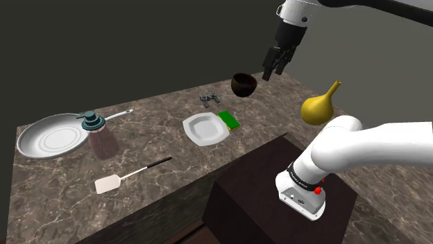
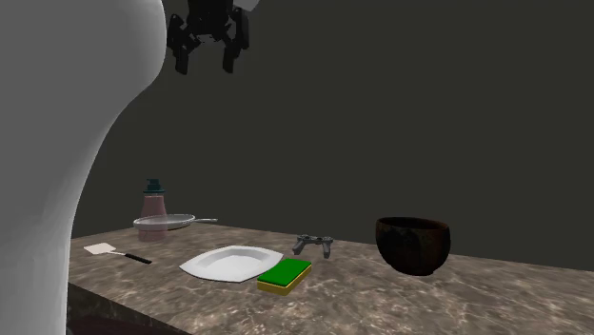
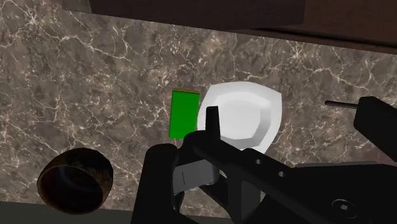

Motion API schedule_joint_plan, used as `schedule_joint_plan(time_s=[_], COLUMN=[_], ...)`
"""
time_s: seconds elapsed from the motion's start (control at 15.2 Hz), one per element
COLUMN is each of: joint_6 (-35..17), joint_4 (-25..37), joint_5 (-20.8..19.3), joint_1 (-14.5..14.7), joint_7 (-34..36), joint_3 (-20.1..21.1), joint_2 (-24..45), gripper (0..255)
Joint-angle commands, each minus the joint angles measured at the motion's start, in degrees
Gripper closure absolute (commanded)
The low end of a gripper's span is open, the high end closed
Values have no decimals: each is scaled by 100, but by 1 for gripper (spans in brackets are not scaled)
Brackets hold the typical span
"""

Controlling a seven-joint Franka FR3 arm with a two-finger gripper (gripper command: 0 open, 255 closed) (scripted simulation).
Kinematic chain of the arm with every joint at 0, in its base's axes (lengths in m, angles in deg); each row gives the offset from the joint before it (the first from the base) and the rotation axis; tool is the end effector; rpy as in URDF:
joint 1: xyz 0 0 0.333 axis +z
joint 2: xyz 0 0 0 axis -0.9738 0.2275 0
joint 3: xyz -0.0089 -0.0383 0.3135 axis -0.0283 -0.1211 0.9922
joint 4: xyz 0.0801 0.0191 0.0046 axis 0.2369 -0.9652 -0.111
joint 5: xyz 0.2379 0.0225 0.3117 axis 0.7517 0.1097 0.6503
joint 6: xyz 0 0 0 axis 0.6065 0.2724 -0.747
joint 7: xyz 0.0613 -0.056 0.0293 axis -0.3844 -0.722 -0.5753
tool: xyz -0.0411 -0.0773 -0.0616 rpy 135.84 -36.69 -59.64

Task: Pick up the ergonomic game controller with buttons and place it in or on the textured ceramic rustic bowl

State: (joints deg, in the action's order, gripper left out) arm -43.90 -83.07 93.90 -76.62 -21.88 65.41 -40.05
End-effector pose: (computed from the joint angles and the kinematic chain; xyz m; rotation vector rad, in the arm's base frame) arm 0.2887 0.0275 0.5921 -3.0655 -0.0257 0.0639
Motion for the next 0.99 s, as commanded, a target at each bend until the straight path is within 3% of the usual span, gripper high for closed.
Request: schedule_joint_plan(time_s=[0.0,0.46,0.92], joint_6=[0,-1451,-2923], joint_4=[0,-640,-866], joint_5=[0,-228,-363], joint_1=[0,-122,-227], joint_7=[0,-476,-928], joint_3=[0,-263,-534], joint_2=[0,683,1791], gripper=[0,0,0])
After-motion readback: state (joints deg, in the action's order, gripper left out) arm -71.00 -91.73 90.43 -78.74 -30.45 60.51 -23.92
